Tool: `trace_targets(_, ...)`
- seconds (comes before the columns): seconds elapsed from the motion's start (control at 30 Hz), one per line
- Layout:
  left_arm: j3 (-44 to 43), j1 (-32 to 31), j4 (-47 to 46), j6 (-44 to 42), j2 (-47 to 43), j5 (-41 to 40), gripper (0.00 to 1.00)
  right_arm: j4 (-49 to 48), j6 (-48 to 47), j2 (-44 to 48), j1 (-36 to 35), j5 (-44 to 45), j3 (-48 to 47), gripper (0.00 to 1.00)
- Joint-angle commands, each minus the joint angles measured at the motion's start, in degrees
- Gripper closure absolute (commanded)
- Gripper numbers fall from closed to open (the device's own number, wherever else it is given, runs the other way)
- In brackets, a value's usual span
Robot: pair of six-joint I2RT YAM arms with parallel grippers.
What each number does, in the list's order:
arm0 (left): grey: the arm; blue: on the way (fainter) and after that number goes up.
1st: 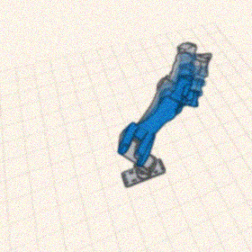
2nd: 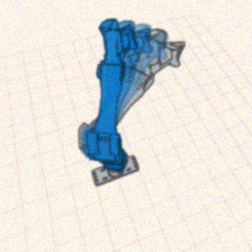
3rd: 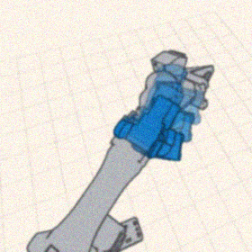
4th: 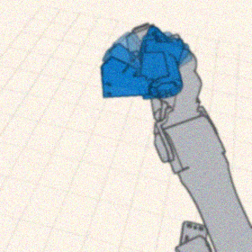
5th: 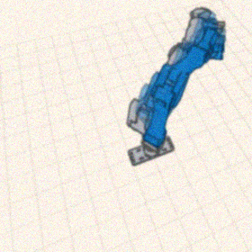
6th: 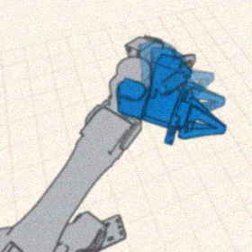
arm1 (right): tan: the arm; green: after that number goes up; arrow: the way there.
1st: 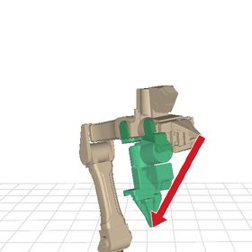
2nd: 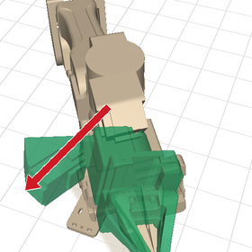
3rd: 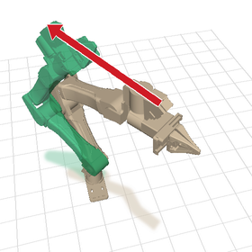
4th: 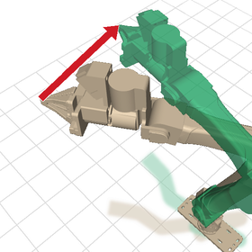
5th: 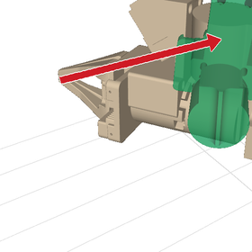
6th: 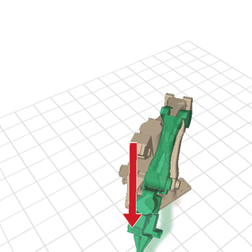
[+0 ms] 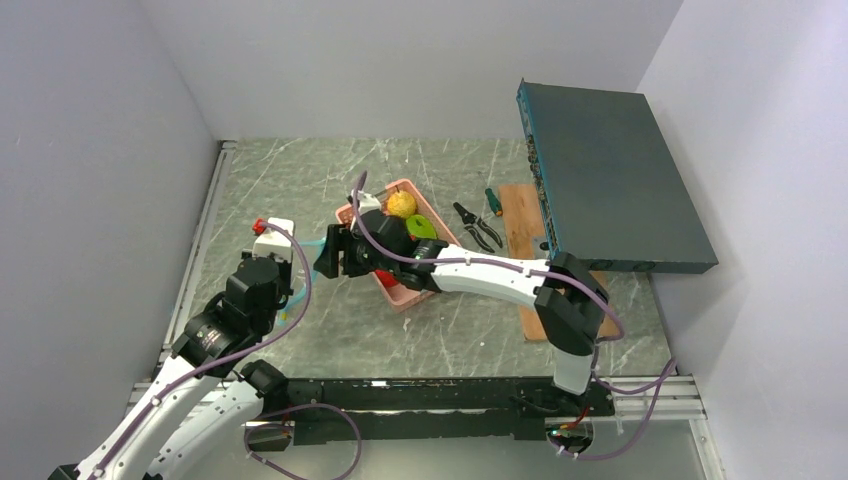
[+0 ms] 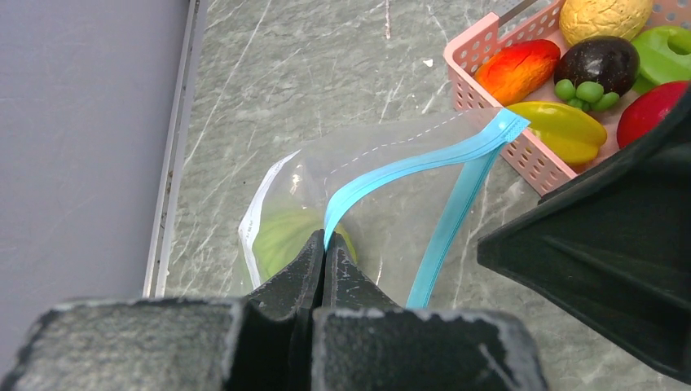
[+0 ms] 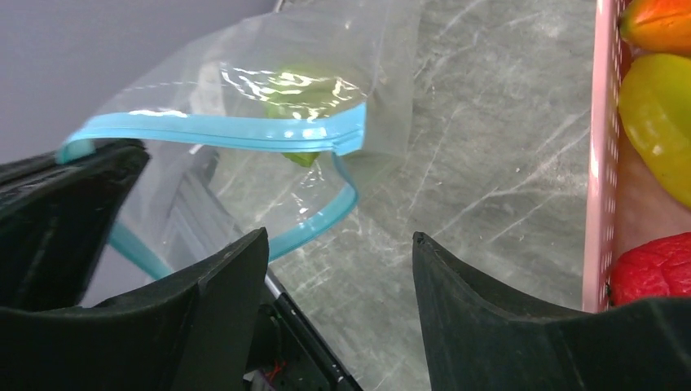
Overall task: Place the food in the zip-top bag and seal the zipper
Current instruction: Adjust the zipper food storage bag at the center of the board.
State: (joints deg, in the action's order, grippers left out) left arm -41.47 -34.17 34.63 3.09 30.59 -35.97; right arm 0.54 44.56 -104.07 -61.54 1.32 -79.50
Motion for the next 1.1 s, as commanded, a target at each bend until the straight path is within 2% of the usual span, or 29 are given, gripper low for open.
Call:
trace_targets(0.0,-1.27,-0.10,-1.09,1.05,-0.06,-1.14,1.00,-3.07,0.27,-3.31,-0.16,-0.92,-1.22,0.35)
trace_targets(0.43,-1.13,-0.10,-1.64,0.56,0.66,-0.60,1.00,-14.01,5.20,-11.85,-0.90,-6.63,-5.29,0.47)
trace_targets(0.53,-1.07,-0.08,-1.76,0.51,0.65,-0.52,1.00,-14.76,5.80,-13.62,-0.99,-5.68,-6.82,0.53)
trace_targets(0.6,-1.00,-0.05,-1.83,0.43,0.66,-0.51,1.00,-15.61,6.40,-14.08,-0.95,-5.65,-7.01,0.62)
trace_targets(0.67,-0.85,-0.10,-1.91,0.50,0.78,-1.07,1.00,-17.27,7.53,-13.45,-0.94,-6.23,-5.99,0.74)
trace_targets(0.77,-1.07,-0.07,-1.28,1.00,1.55,-4.47,1.00,-18.37,9.01,-10.78,-0.91,-7.40,-3.46,0.93)
trace_targets(0.87,-2.30,-0.08,1.92,4.00,2.75,-11.64,1.00,-15.42,7.57,-5.95,-0.29,-7.11,-1.77,1.00)
trace_targets(0.97,-3.25,-0.09,4.81,6.40,2.56,-17.07,1.00,-9.10,4.21,-2.96,1.31,-10.32,-4.16,1.00)
trace_targets(1.07,-3.70,-0.07,6.25,8.25,0.17,-20.37,1.00,-6.41,3.33,-3.63,3.95,-18.83,-5.84,1.00)
